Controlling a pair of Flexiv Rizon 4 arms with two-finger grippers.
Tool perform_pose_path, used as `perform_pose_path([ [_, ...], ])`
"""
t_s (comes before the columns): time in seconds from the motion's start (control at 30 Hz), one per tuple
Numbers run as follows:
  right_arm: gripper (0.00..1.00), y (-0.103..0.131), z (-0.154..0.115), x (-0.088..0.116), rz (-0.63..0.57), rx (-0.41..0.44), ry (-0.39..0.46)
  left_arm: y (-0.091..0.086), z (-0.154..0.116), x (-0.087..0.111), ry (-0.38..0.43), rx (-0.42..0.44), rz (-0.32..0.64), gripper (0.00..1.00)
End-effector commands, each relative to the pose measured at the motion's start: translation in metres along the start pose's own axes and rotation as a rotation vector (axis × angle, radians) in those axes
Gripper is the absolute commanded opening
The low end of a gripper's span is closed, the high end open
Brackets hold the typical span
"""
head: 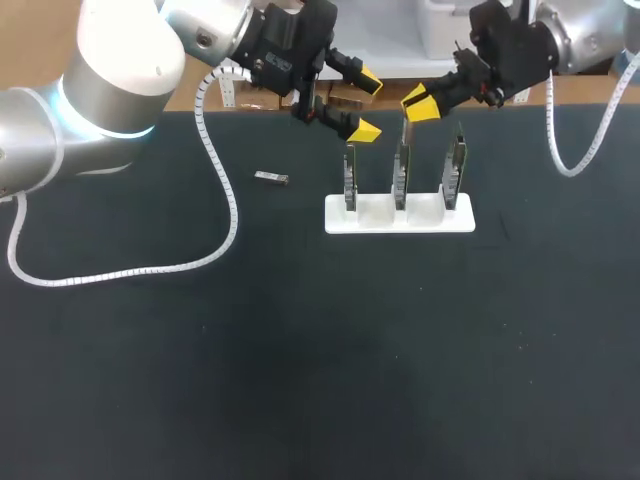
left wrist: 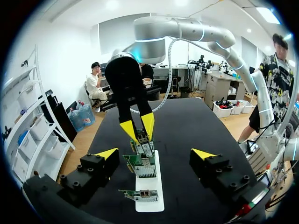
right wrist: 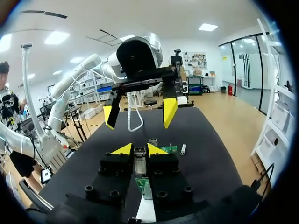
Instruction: Pick up the optical module with the left hand, and insert it into the network port with the right hand.
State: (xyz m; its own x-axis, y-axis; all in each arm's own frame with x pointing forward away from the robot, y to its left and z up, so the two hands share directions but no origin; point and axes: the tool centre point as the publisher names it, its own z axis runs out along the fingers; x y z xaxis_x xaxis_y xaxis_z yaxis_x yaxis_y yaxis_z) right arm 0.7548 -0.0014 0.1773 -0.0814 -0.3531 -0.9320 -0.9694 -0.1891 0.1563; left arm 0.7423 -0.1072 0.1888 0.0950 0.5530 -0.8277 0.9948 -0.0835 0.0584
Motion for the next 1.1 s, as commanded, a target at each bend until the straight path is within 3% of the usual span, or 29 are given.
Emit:
perform_pose_path([
  [0.03,0.00,0.000,-0.002,-0.005,-0.012,0.006,0.013,0.002,0.000,-0.001,0.006,0.005,-0.001,1.00],
  [0.9,0.00,-0.003,0.000,0.005,0.003,-0.007,0.011,0.002,0.000,-0.001,0.006,0.005,-0.001,1.00],
  [1.1,0.00,-0.004,0.000,-0.001,-0.016,-0.006,0.016,0.002,0.000,-0.001,0.006,0.005,-0.001,1.00],
])
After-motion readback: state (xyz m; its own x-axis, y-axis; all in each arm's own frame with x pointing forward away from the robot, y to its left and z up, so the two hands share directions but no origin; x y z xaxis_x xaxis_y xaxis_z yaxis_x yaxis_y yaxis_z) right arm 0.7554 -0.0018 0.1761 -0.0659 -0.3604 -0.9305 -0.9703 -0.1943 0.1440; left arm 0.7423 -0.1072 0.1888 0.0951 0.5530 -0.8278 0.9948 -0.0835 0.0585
